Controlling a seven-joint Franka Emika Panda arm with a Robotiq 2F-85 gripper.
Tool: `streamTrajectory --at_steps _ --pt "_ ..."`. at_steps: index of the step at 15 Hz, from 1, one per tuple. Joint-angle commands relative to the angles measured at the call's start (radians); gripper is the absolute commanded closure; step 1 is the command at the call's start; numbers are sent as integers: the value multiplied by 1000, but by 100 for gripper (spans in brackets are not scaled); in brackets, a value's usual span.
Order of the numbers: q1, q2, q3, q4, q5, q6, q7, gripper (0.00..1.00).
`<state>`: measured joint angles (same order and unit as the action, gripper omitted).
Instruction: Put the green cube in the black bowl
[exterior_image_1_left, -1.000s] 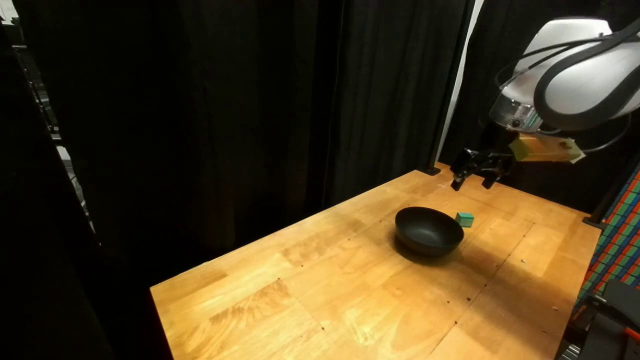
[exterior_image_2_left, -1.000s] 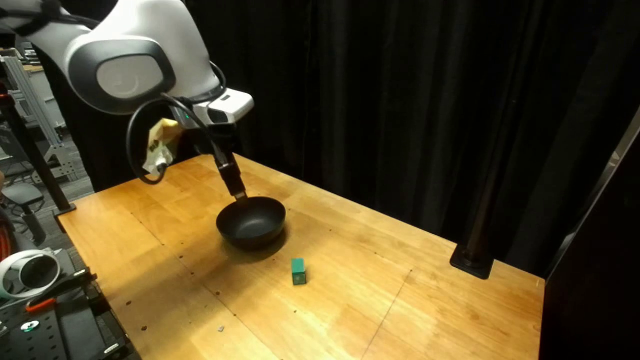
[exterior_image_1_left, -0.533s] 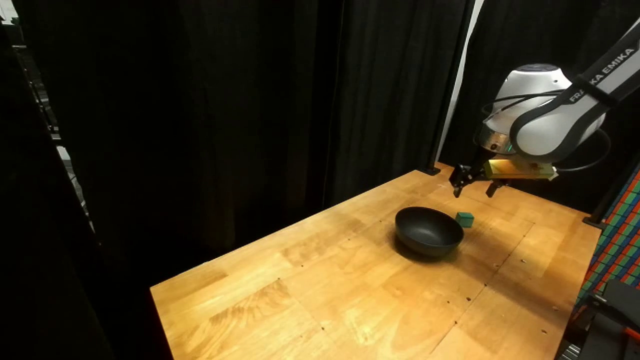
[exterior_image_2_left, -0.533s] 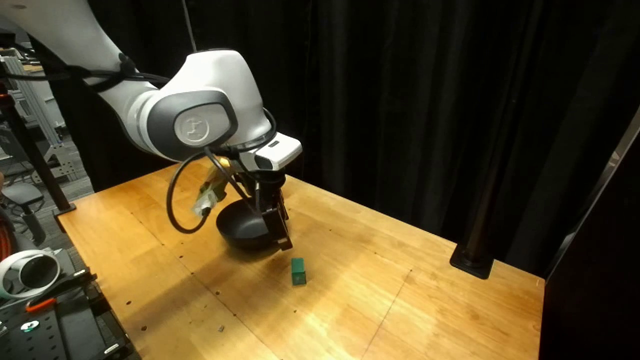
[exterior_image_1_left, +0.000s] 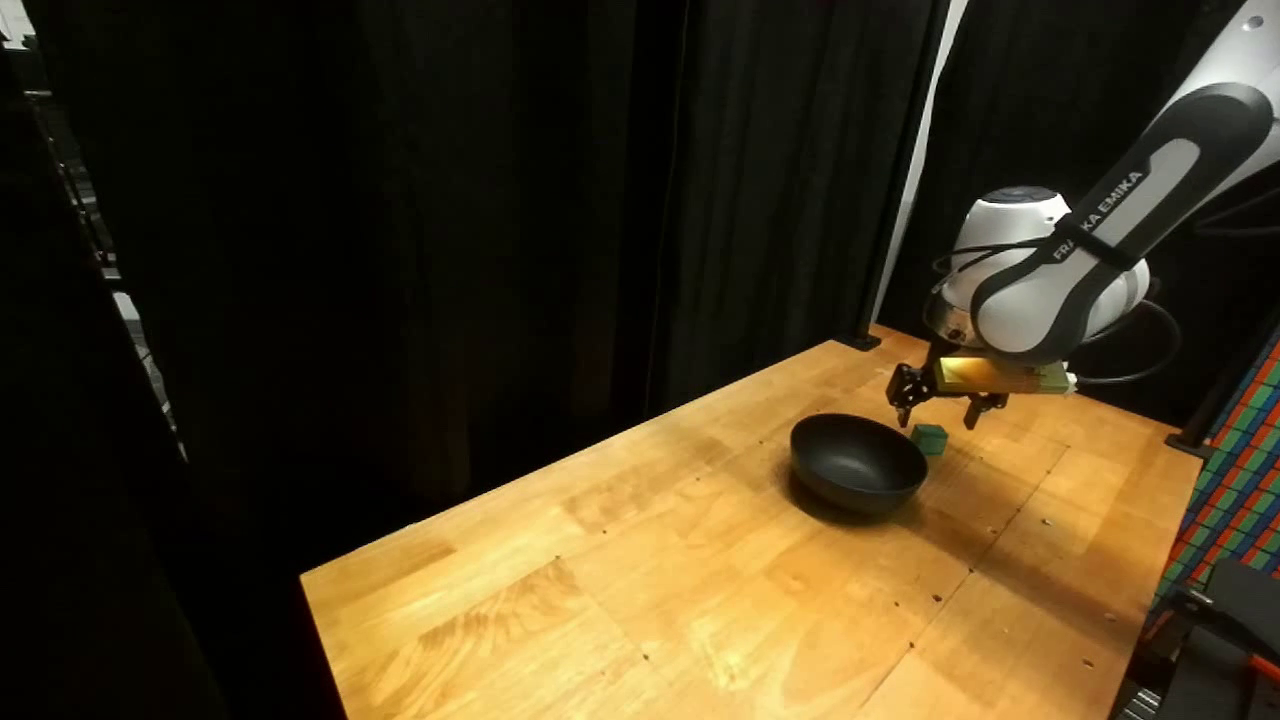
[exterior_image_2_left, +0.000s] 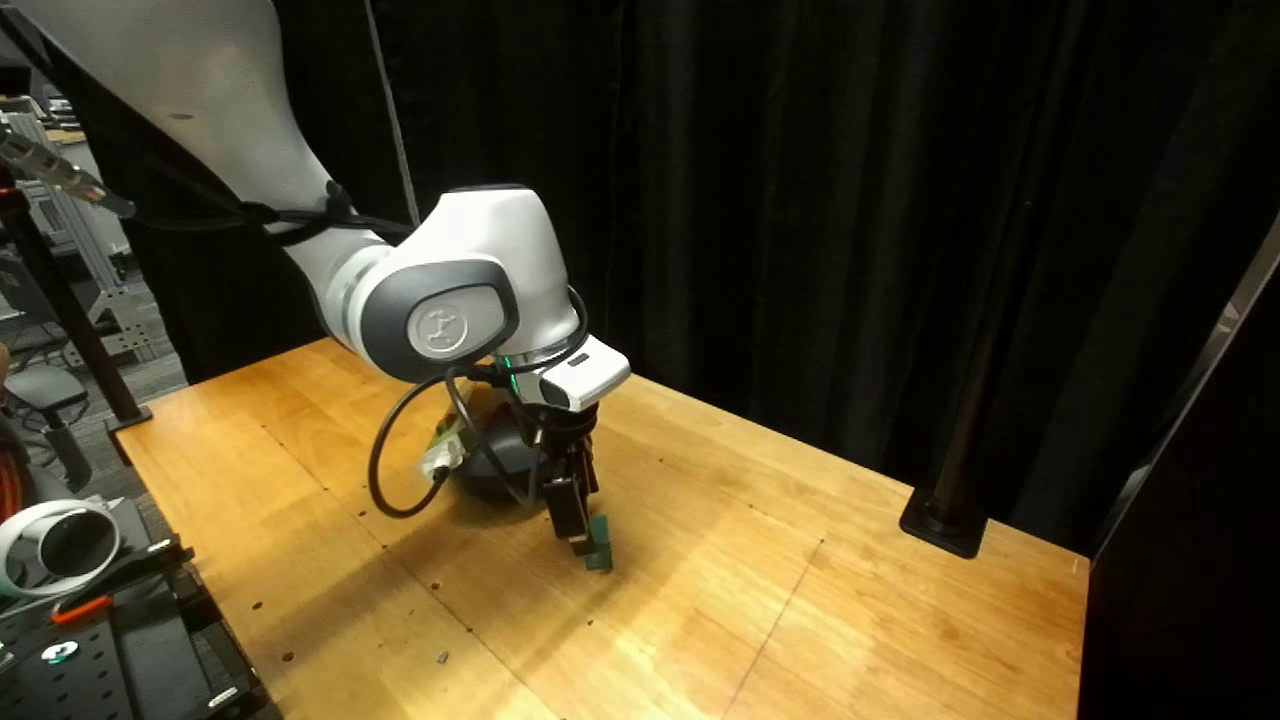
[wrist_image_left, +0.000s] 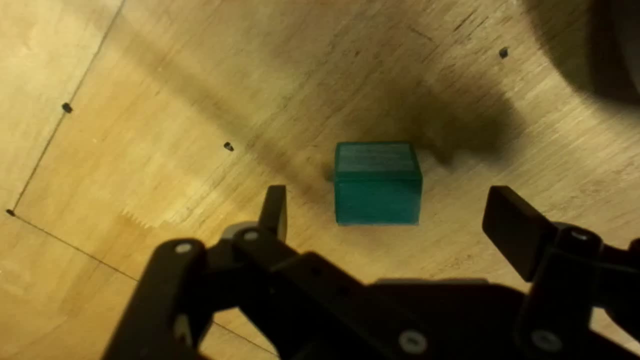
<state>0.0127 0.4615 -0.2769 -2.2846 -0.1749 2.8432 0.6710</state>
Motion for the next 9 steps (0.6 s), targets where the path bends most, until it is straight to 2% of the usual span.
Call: streamTrajectory --at_steps 1,2,3,5,6,9 --pt "38 73 -46 52 52 49 2 0" --pt "43 88 -53 60 63 57 -1 5" --pt "53 102 -66 66 70 69 3 26" --pt "56 117 -69 73 96 63 -8 30" --pt "49 118 -62 76 114 50 -15 36" --pt "15 96 -23 66 183 6 -40 63"
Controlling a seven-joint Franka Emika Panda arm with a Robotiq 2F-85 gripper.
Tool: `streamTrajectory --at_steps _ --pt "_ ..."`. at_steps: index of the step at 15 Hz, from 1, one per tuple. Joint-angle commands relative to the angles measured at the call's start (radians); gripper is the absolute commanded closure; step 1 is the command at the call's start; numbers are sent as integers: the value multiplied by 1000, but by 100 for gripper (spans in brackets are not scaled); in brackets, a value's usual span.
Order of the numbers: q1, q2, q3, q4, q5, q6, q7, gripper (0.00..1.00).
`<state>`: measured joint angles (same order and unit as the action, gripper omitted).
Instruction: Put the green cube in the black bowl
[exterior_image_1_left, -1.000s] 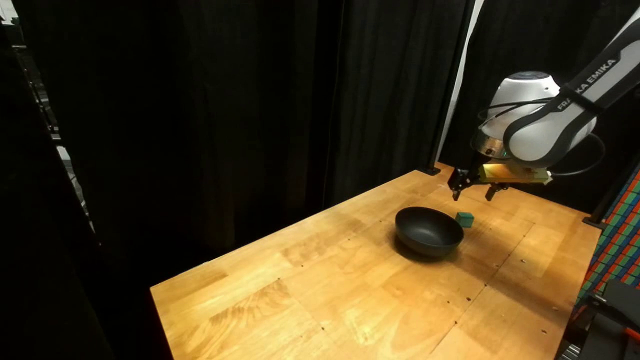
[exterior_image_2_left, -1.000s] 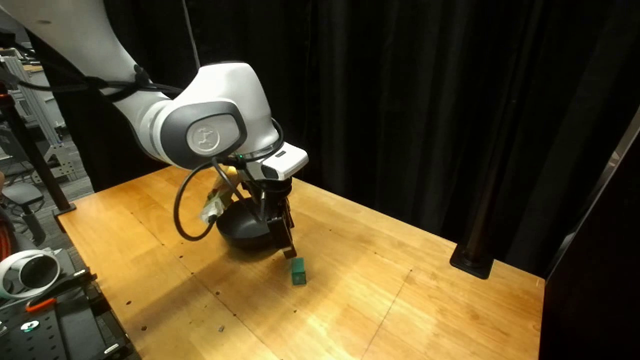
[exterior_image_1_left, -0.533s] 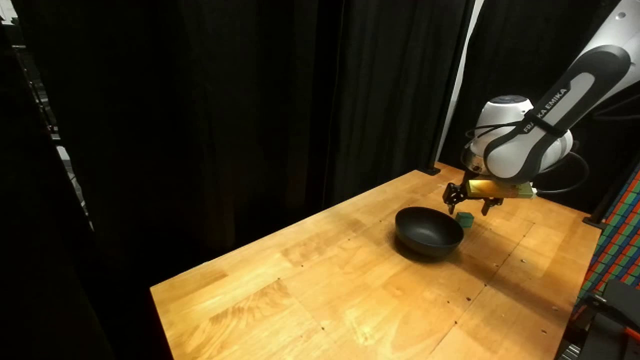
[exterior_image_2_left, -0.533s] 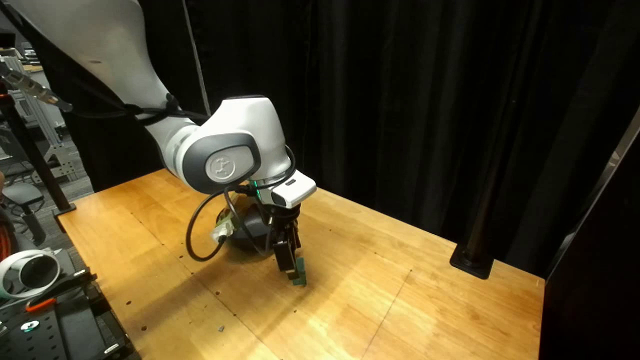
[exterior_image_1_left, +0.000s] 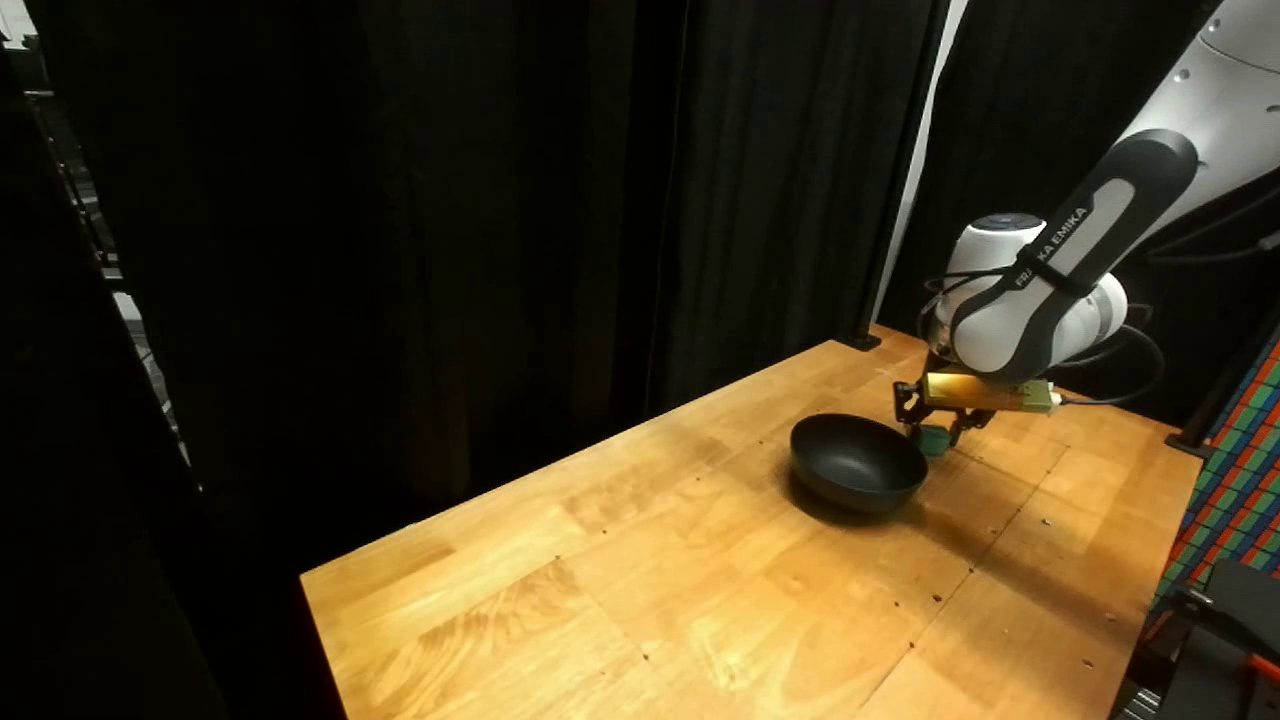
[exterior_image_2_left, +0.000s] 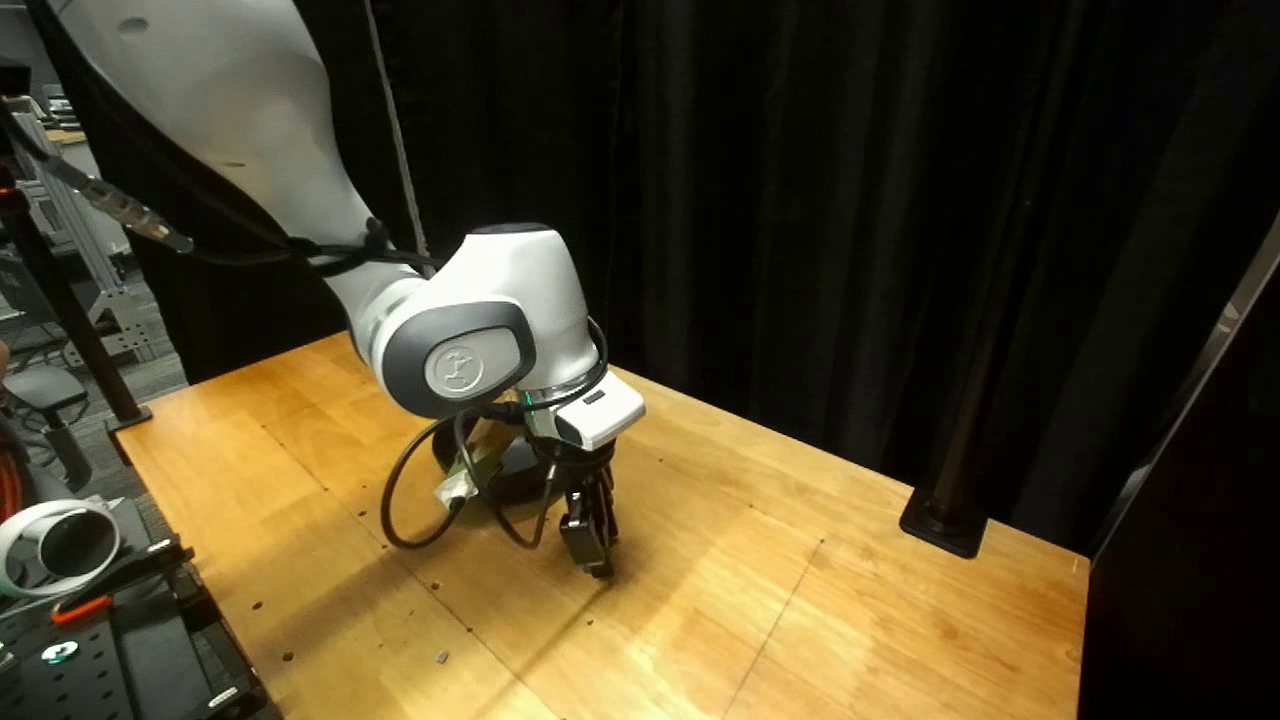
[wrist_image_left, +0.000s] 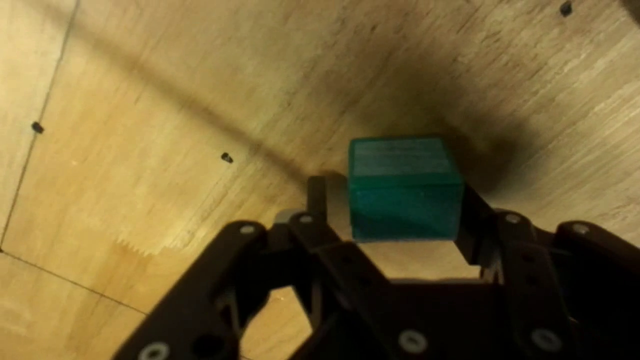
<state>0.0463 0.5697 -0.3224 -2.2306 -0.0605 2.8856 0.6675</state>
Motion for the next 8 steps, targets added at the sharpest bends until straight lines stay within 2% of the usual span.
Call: streamTrajectory --at_steps 1,2,5,8 --pt "-33 -32 39 2 95 -59 -49 69" --pt "-38 -48 44 -6 115 -70 -53 78" --pt "-33 -161 39 -62 140 -108 -69 79" --pt "16 -302 -5 -113 94 -128 -33 79"
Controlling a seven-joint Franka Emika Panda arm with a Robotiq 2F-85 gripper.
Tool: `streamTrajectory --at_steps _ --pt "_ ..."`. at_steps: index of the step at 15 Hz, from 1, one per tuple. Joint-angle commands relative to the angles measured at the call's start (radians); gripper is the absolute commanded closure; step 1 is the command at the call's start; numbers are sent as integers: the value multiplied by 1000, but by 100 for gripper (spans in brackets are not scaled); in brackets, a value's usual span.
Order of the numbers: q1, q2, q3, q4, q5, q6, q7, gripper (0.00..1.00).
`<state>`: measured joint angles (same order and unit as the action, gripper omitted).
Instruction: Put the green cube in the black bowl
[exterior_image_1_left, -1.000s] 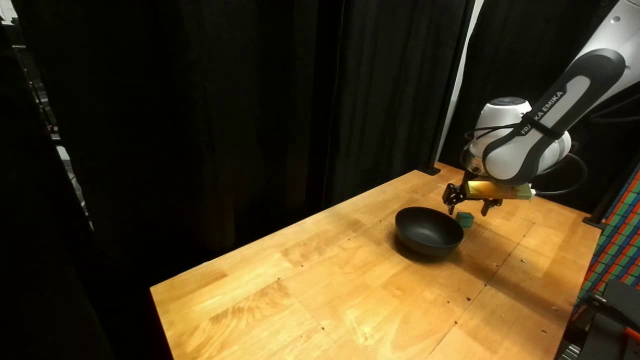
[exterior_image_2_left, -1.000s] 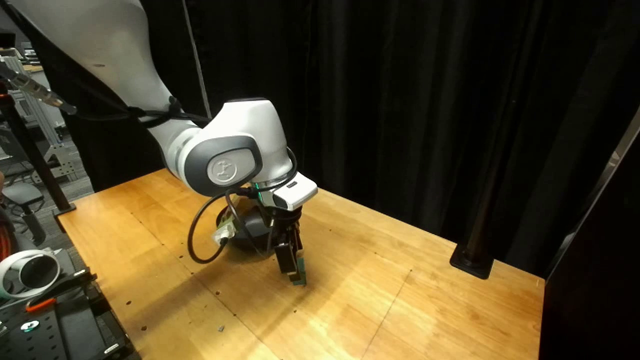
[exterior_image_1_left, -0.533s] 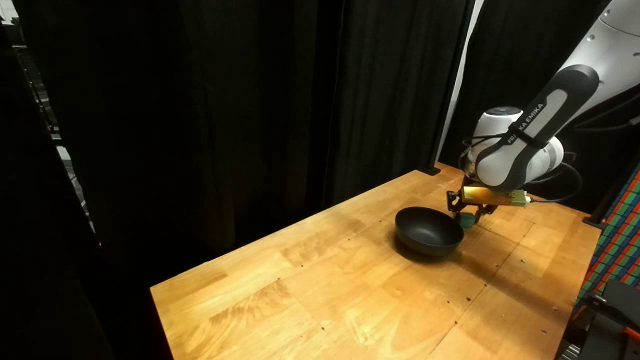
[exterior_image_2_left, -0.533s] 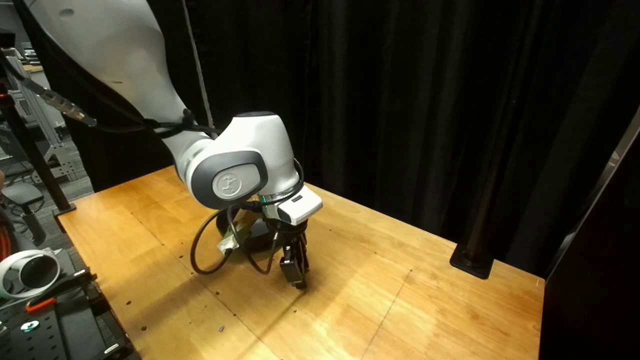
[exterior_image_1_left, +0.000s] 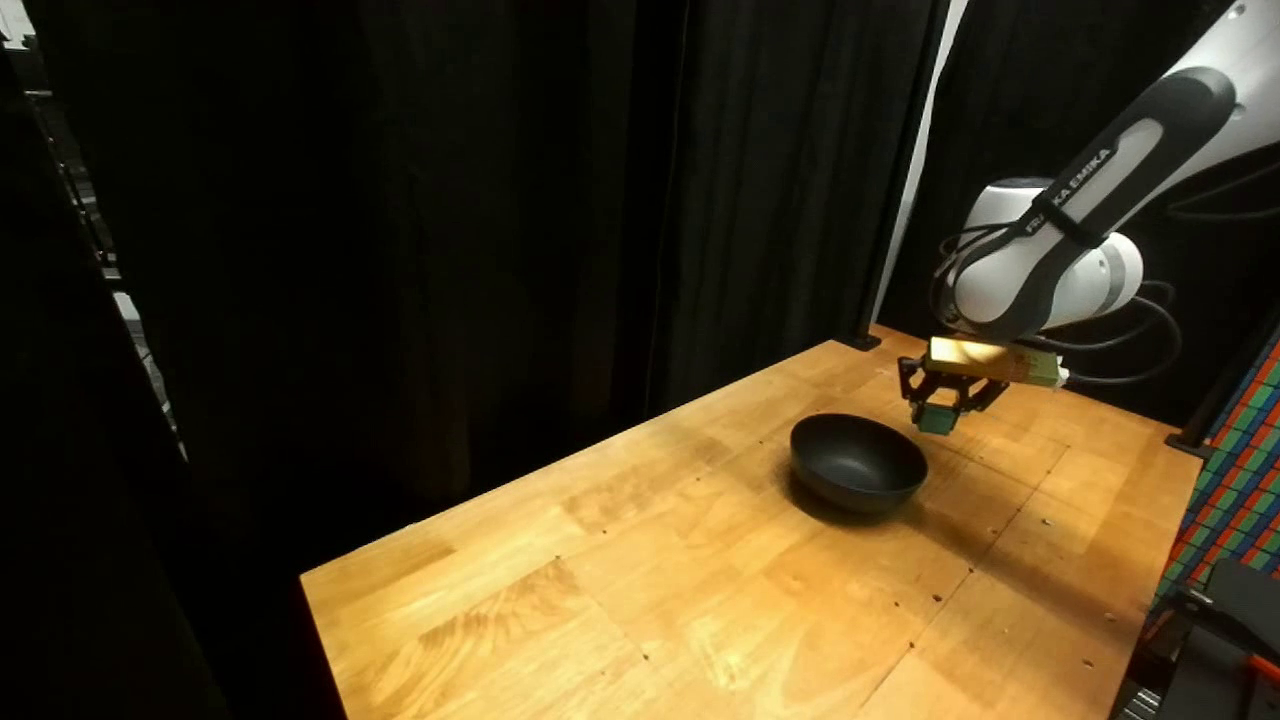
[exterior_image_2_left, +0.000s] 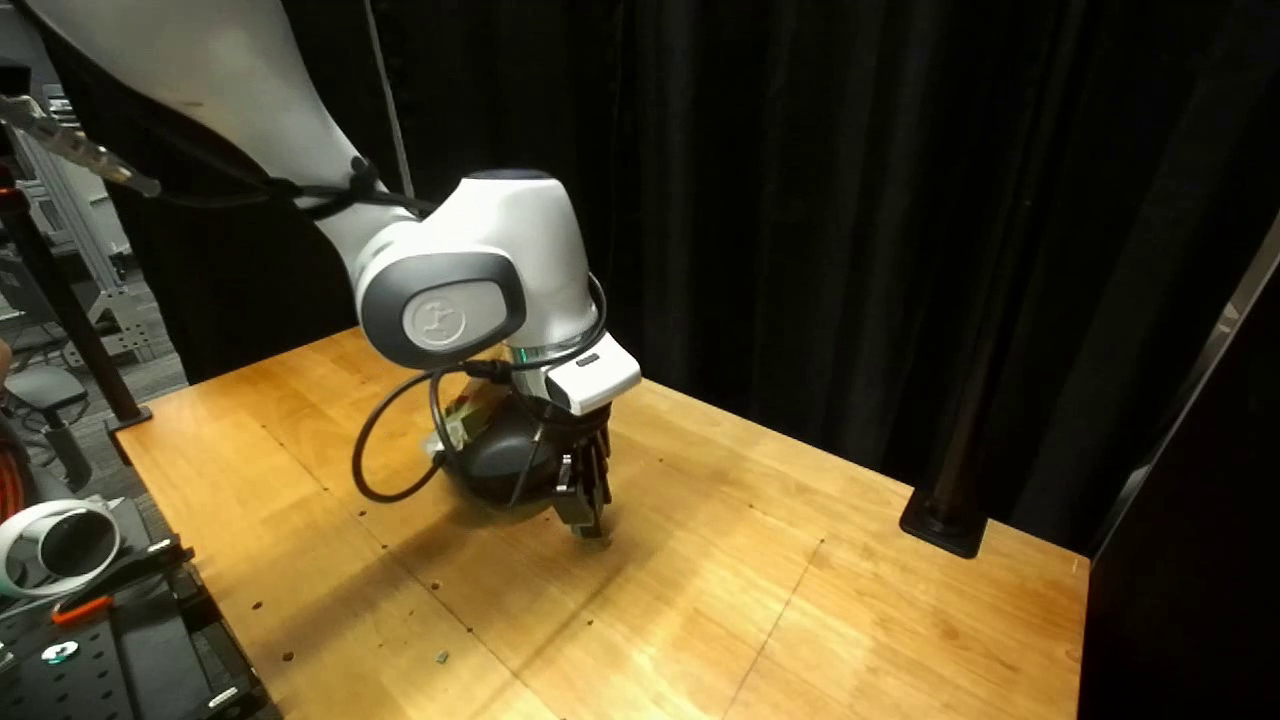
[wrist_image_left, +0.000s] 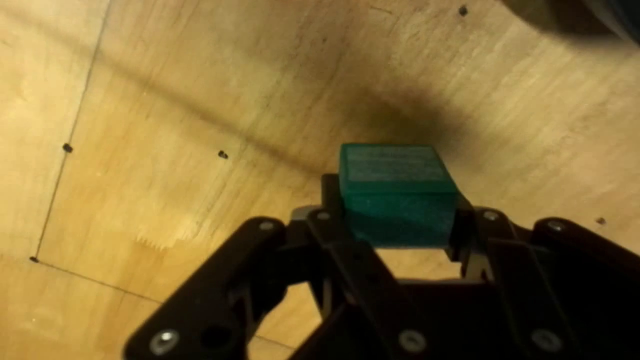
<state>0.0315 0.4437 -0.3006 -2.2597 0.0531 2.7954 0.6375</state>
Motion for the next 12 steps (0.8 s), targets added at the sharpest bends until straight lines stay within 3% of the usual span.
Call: streamTrajectory --at_steps 1,3,7,12 --pt "10 -228 8 -95 5 -77 -25 79" --pt "-45 -316 118 -108 119 -213 -115 79" --pt "-48 -385 214 -112 354 -383 -227 79" --pt "-34 -387 263 -151 442 -235 -319 79"
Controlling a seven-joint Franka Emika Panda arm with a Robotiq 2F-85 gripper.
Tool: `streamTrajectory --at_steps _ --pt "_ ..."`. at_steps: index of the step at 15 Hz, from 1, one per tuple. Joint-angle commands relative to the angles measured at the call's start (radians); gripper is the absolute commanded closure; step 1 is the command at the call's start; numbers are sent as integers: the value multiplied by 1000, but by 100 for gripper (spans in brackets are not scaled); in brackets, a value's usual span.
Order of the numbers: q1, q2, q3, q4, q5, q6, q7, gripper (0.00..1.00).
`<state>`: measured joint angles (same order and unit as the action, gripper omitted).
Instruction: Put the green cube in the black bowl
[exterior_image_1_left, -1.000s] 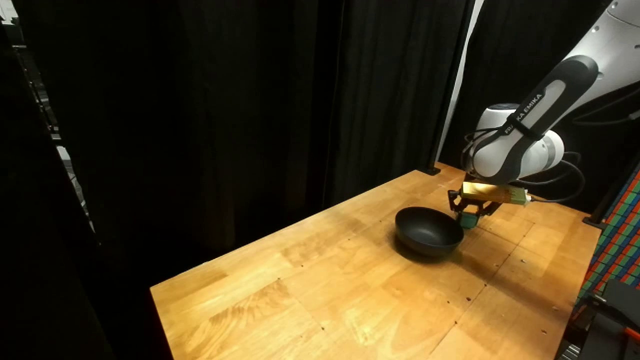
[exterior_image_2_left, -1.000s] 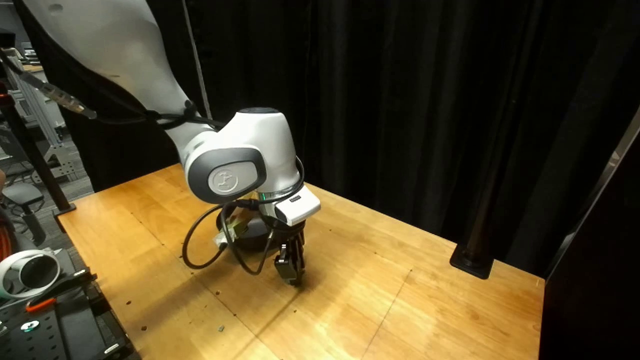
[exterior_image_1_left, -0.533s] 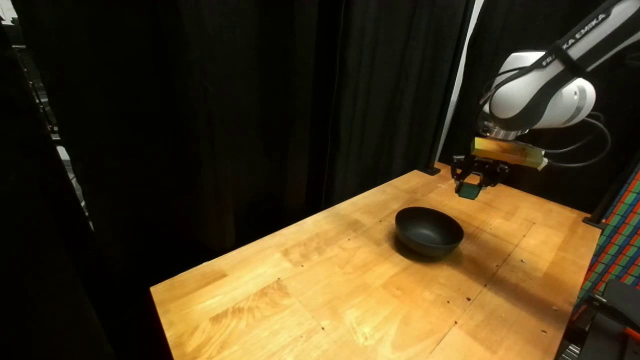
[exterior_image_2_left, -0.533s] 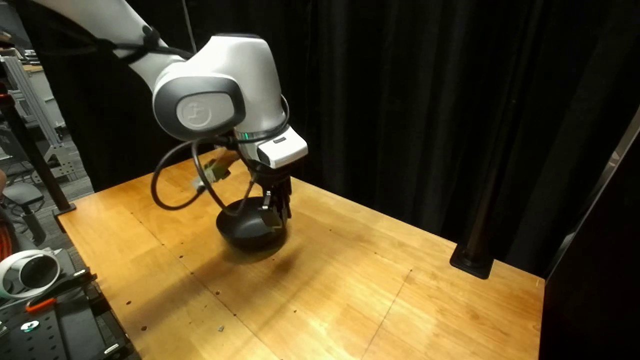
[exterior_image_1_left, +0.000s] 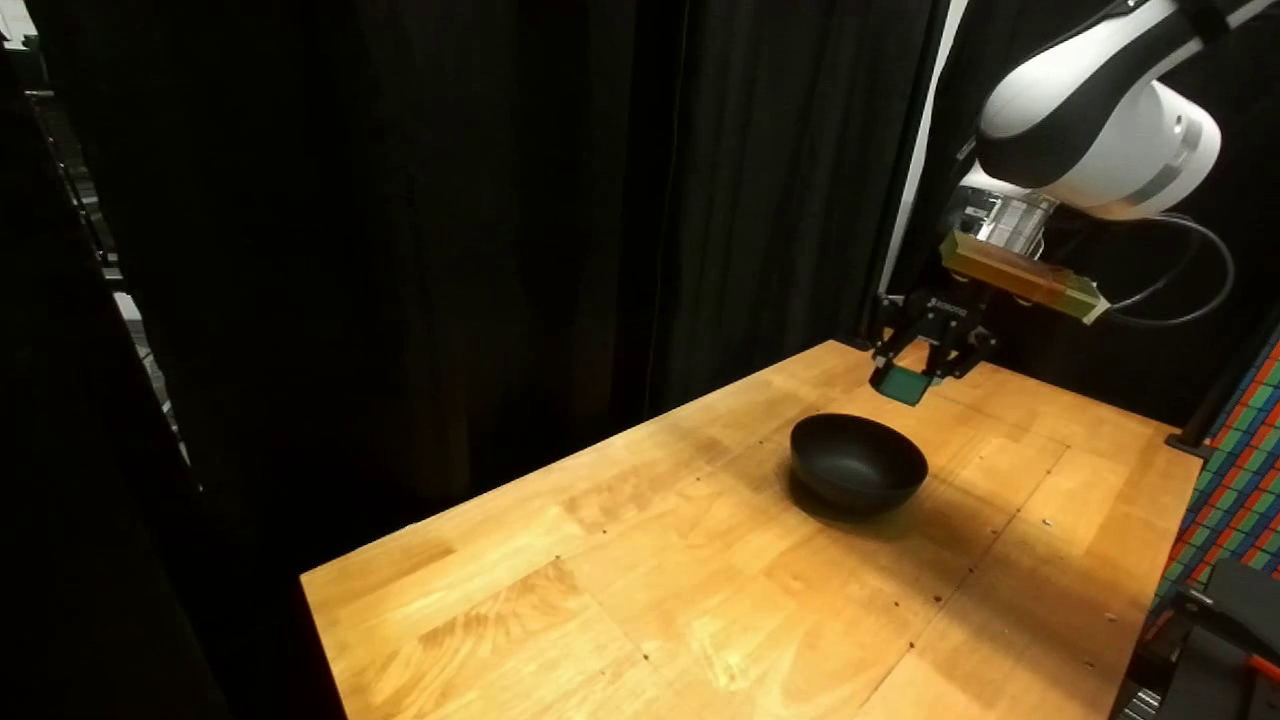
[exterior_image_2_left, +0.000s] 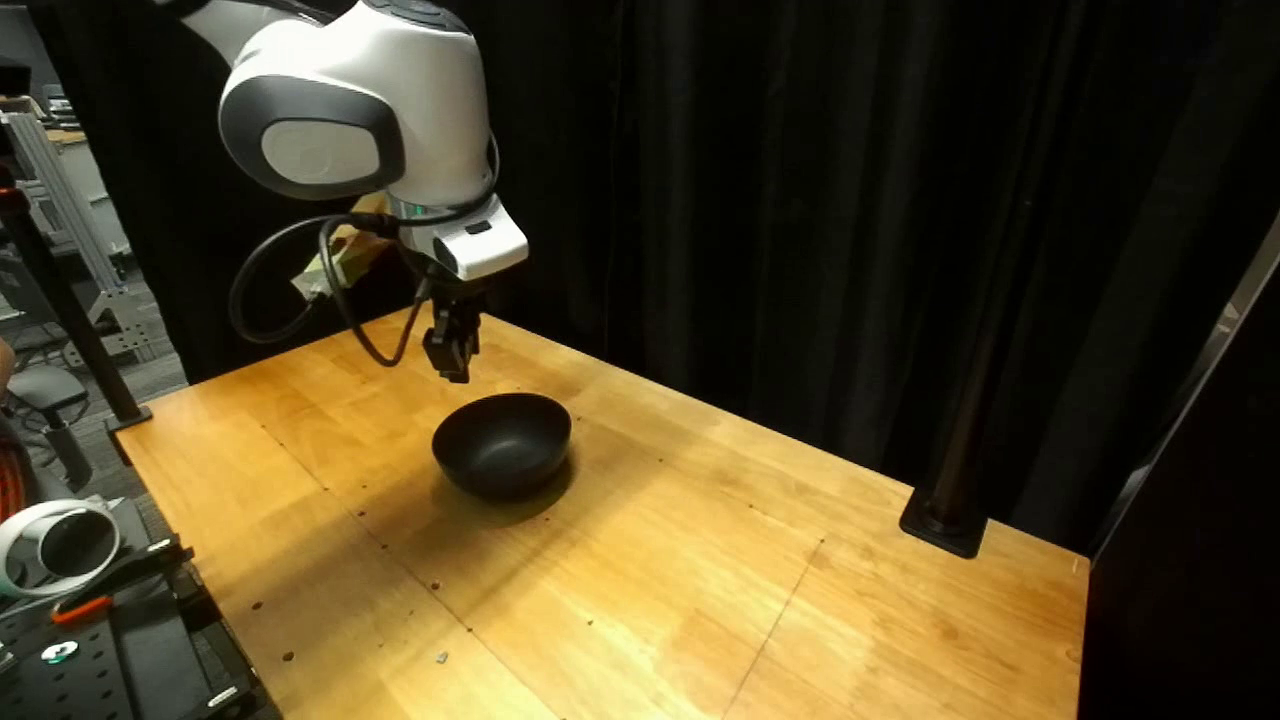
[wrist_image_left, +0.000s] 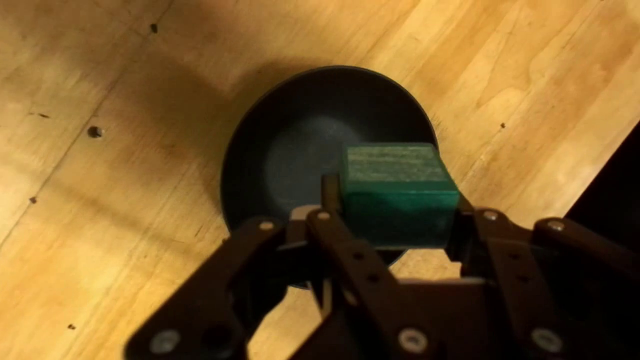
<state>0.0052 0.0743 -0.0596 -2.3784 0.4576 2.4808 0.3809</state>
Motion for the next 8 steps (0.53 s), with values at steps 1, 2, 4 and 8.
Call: streamTrajectory --at_steps 1,2,4,8 --pt "-7 -10 24 -37 19 110 -63 79" --pt "-9 -7 26 -42 21 123 -69 46" --pt "-16 -18 28 -45 39 85 -86 23" --pt "-46 -82 18 -40 178 -213 -222 0"
